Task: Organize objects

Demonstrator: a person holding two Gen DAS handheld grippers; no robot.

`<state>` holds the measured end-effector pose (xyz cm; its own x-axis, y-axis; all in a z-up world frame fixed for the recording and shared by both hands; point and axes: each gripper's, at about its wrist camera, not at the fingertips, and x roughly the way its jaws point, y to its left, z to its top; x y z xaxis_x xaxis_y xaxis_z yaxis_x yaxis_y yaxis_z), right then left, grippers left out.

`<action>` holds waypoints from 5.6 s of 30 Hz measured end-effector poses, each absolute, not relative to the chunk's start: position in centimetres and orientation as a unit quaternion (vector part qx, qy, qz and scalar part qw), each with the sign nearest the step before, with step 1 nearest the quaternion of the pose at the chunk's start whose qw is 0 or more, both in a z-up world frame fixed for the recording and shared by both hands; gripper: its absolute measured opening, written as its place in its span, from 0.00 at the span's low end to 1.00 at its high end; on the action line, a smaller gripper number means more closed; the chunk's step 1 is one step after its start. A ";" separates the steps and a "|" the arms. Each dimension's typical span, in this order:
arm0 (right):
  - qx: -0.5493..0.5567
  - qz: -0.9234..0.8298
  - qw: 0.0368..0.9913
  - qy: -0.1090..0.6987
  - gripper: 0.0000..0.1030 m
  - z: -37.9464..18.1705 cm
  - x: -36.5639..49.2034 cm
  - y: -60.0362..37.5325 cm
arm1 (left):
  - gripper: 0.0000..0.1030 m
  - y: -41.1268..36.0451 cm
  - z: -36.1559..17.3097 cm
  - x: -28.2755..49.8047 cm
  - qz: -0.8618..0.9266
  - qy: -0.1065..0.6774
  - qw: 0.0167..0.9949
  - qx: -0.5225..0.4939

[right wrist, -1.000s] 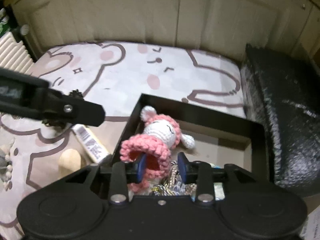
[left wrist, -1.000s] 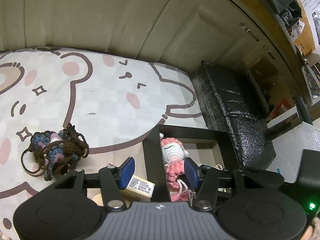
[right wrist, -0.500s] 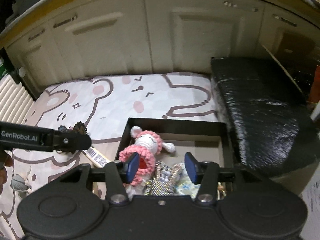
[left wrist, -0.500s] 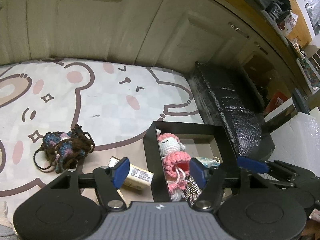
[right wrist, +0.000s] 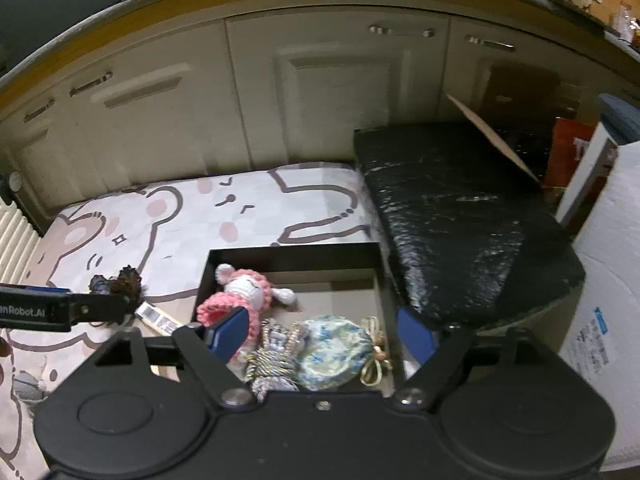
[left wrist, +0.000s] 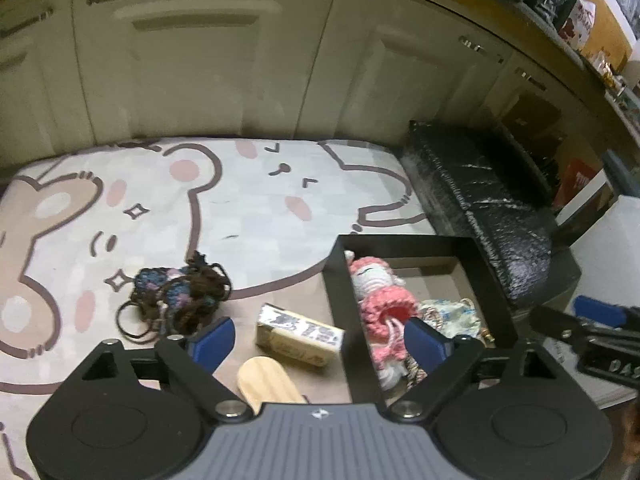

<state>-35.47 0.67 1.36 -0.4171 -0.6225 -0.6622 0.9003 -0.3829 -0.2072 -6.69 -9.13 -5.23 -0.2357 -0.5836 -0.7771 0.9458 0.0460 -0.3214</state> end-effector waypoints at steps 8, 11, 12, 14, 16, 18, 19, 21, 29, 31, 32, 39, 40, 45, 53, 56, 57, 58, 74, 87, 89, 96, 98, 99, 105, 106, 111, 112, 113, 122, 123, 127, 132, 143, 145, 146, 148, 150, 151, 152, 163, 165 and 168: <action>0.242 -0.805 0.464 0.278 1.00 1.7 -35.9 1.8 | 0.99 -8.3 -5.2 -6.7 -0.652 0.401 0.598 0.236; 0.244 -0.802 0.469 0.277 1.00 1.7 -36.1 2.0 | 1.00 -8.0 -5.3 -6.7 -0.651 0.395 0.602 0.243; 0.243 -0.803 0.468 0.277 1.00 1.7 -36.0 2.0 | 1.00 -8.0 -5.3 -6.8 -0.650 0.392 0.603 0.246; 0.240 -0.803 0.470 0.278 1.00 1.6 -36.0 2.1 | 1.00 -7.9 -5.4 -6.8 -0.650 0.389 0.603 0.250; 0.240 -0.802 0.471 0.278 1.00 1.6 -36.0 2.1 | 1.00 -7.8 -5.5 -6.7 -0.649 0.389 0.604 0.250; 0.241 -0.802 0.471 0.278 1.00 1.5 -36.0 2.2 | 1.00 -7.8 -5.5 -6.5 -0.649 0.390 0.604 0.250; 0.240 -0.802 0.471 0.280 1.00 1.5 -36.0 2.1 | 1.00 -7.8 -5.6 -6.4 -0.648 0.391 0.604 0.250; 0.237 -0.802 0.470 0.283 1.00 1.4 -36.0 2.1 | 1.00 -7.7 -5.6 -6.3 -0.648 0.390 0.604 0.250; 0.236 -0.796 0.475 0.291 1.00 0.7 -35.7 1.4 | 1.00 -7.5 -5.6 -5.0 -0.649 0.389 0.603 0.253; 0.236 -0.795 0.475 0.294 1.00 0.4 -35.5 1.0 | 1.00 -7.3 -5.6 -4.4 -0.649 0.387 0.604 0.254; 0.237 -0.793 0.478 0.293 1.00 0.3 -35.3 0.8 | 1.00 -7.2 -5.6 -4.0 -0.647 0.387 0.606 0.253; 0.233 -0.771 0.506 0.309 1.00 -0.6 -32.7 -1.4 | 1.00 -6.4 -5.5 -0.5 -0.633 0.390 0.622 0.247; 0.232 -0.768 0.509 0.311 1.00 -0.7 -32.2 -1.7 | 1.00 -6.3 -5.6 0.2 -0.629 0.391 0.626 0.245; 0.223 -0.752 0.527 0.328 1.00 -1.3 -29.7 -3.4 | 1.00 -5.6 -5.6 2.8 -0.615 0.391 0.641 0.242; 0.229 -0.720 0.559 0.342 1.00 -2.4 -26.0 -5.5 | 1.00 -4.4 -5.5 6.8 -0.607 0.393 0.651 0.233; 0.226 -0.704 0.574 0.351 0.98 -2.9 -24.4 -6.2 | 1.00 -4.1 -5.7 8.0 -0.603 0.394 0.652 0.238; 0.225 -0.699 0.578 0.355 0.97 -3.1 -23.9 -6.4 | 1.00 -4.0 -5.8 8.3 -0.603 0.395 0.651 0.240; 0.224 -0.693 0.582 0.360 0.92 -3.3 -23.4 -6.7 | 0.99 -4.0 -5.9 8.6 -0.604 0.395 0.648 0.245; 0.256 -0.591 0.613 0.458 0.63 -8.2 -18.9 -9.6 | 0.88 -3.1 -11.5 11.1 -0.595 0.434 0.546 0.399; 0.260 -0.527 0.591 0.552 0.58 -12.8 -18.0 -11.2 | 0.71 -3.1 -16.2 11.2 -0.562 0.498 0.495 0.438; 0.264 -0.521 0.588 0.560 0.57 -13.3 -18.2 -11.5 | 0.70 -3.2 -16.4 11.2 -0.559 0.497 0.493 0.445; 0.264 -0.506 0.578 0.584 0.55 -14.8 -18.3 -12.2 | 0.55 -3.4 -17.8 11.4 -0.547 0.482 0.483 0.485; 0.263 -0.502 0.574 0.592 0.55 -15.3 -18.3 -12.4 | 0.55 -3.5 -17.9 11.7 -0.546 0.485 0.483 0.484; 0.263 -0.499 0.574 0.594 0.54 -15.5 -18.2 -12.5 | 0.55 -3.6 -17.9 11.8 -0.547 0.485 0.483 0.482; 0.270 -0.484 0.590 0.588 0.45 -15.4 -17.4 -12.5 | 0.53 -3.8 -17.2 11.7 -0.559 0.467 0.495 0.473; 0.277 -0.477 0.602 0.577 0.45 -15.1 -17.0 -12.5 | 0.53 -3.9 -17.0 11.6 -0.562 0.466 0.498 0.468; 0.273 -0.470 0.630 0.554 0.45 -14.2 -15.4 -12.2 | 0.53 -4.3 -15.9 10.9 -0.584 0.455 0.505 0.444; 0.271 -0.468 0.636 0.551 0.45 -14.0 -15.2 -12.2 | 0.53 -4.4 -15.7 10.7 -0.589 0.454 0.505 0.438; 0.271 -0.468 0.638 0.547 0.45 -14.0 -14.9 -12.3 | 0.53 -4.4 -15.5 10.5 -0.592 0.453 0.507 0.433; 0.259 -0.464 0.633 0.563 0.45 -15.0 -14.7 -12.8 | 0.53 -5.8 -14.8 8.2 -0.627 0.415 0.523 0.402; 0.257 -0.462 0.631 0.568 0.45 -15.2 -14.7 -12.7 | 0.53 -6.0 -14.9 7.9 -0.627 0.412 0.522 0.406; 0.251 -0.454 0.647 0.559 0.44 -14.7 -14.7 -13.0 | 0.53 -6.5 -14.8 7.6 -0.626 0.410 0.532 0.397; 0.252 -0.453 0.674 0.526 0.44 -13.0 -14.9 -13.2 | 0.53 -6.9 -13.7 7.7 -0.624 0.405 0.559 0.366; 0.221 -0.457 0.714 0.482 0.44 -9.1 -15.6 -12.3 | 0.53 -6.0 -10.3 7.7 -0.615 0.377 0.619 0.311; 0.219 -0.464 0.719 0.469 0.44 -8.3 -15.9 -12.1 | 0.53 -5.7 -9.6 7.8 -0.616 0.374 0.626 0.299; 0.215 -0.463 0.723 0.466 0.44 -8.1 -16.0 -12.0 | 0.53 -5.6 -9.4 7.8 -0.616 0.371 0.629 0.295; 0.211 -0.472 0.725 0.456 0.44 -7.5 -16.2 -11.9 | 0.53 -5.2 -8.7 7.7 -0.615 0.364 0.639 0.285; 0.210 -0.478 0.728 0.445 0.44 -6.9 -16.6 -11.7 | 0.53 -4.8 -8.1 7.7 -0.612 0.362 0.648 0.272; 0.207 -0.477 0.732 0.440 0.44 -6.6 -16.8 -11.6 | 0.53 -4.6 -7.8 7.7 -0.611 0.361 0.653 0.265; 0.206 -0.480 0.734 0.433 0.44 -6.2 -17.0 -11.5 | 0.53 -4.5 -7.5 7.7 -0.610 0.360 0.657 0.258; 0.178 -0.489 0.756 0.398 0.44 -3.4 -18.4 -10.5 | 0.53 -3.3 -5.5 8.1 -0.589 0.358 0.693 0.211; 0.174 -0.491 0.756 0.395 0.44 -3.1 -18.6 -10.4 | 0.53 -3.3 -5.3 8.1 -0.584 0.358 0.699 0.204; 0.157 -0.494 0.758 0.394 0.44 -2.7 -19.1 -10.1 | 0.53 -3.2 -5.0 8.0 -0.579 0.359 0.705 0.197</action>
<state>-19.05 -10.15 -2.68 0.2001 -0.6260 -0.7537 0.8742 0.4614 -0.1512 7.98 -3.22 -5.05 0.0706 -0.6751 -0.7344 0.9580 0.2510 -0.1386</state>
